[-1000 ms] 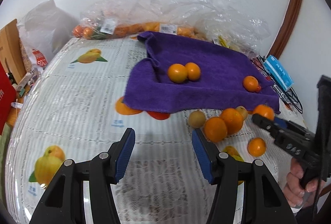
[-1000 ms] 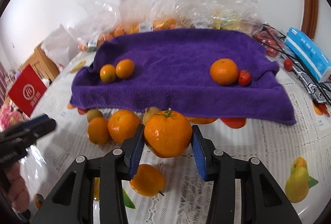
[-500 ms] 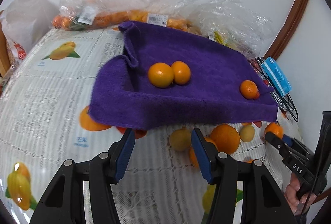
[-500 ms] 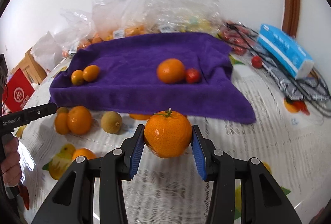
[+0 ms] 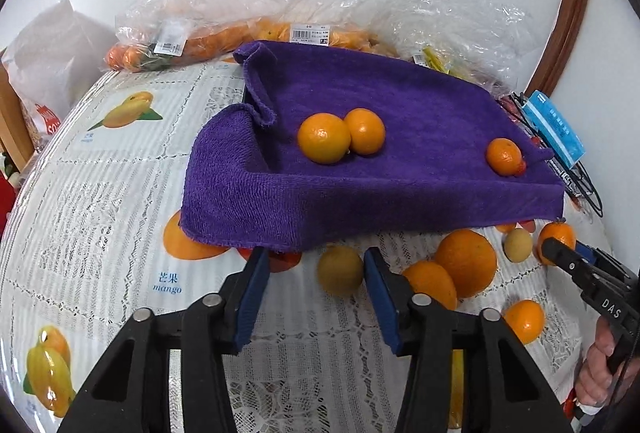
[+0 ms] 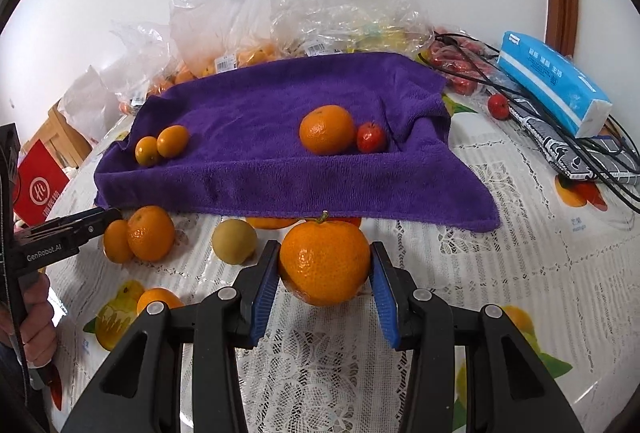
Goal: Organize fruits
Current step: 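Grasp a large orange with the right tool while the left tool grasps a yellow-green fruit, then lift the held orange and yellow-green fruit off the tablecloth with both tools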
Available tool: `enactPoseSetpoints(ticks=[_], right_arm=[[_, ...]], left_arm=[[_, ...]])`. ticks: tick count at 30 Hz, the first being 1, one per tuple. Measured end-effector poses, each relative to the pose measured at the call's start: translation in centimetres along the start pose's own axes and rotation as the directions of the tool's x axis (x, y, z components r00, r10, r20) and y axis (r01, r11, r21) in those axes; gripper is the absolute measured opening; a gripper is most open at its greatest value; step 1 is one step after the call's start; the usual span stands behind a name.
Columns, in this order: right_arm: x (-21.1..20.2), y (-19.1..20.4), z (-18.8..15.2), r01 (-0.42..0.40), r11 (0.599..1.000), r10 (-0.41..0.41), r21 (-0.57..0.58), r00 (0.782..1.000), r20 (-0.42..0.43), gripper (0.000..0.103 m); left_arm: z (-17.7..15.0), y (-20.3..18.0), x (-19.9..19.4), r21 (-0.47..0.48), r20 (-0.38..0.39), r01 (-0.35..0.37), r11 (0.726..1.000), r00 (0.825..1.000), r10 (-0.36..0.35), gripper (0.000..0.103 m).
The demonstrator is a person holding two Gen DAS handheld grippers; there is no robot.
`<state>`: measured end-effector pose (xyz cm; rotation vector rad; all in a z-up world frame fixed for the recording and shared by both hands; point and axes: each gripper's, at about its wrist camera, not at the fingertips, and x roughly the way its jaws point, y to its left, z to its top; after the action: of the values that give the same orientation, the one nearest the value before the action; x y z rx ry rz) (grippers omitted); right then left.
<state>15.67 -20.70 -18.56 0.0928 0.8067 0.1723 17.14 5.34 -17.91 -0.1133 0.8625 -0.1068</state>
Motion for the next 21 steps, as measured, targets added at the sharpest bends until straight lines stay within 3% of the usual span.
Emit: enactPoseSetpoints(ticks=[4,11,21], right_arm=[[0.04,-0.33,0.00,-0.013,1.000,0.013,0.013,1.000,-0.002,0.044],[0.10,0.53,0.01,0.031,0.999,-0.032,-0.034,0.999,-0.006,0.044],[0.74,-0.35,-0.02,0.031,0.999,-0.030,0.007,0.999,-0.042,0.044]], left_arm=[[-0.29,-0.46,-0.06,0.024,0.006,0.003,1.000,1.000,-0.003,0.024],[-0.28,-0.71,-0.03,0.044,0.006,0.017,0.999,1.000,-0.017,0.024],[-0.23,-0.64,0.12,0.037,0.005,0.025,0.999,1.000,-0.025,0.024]])
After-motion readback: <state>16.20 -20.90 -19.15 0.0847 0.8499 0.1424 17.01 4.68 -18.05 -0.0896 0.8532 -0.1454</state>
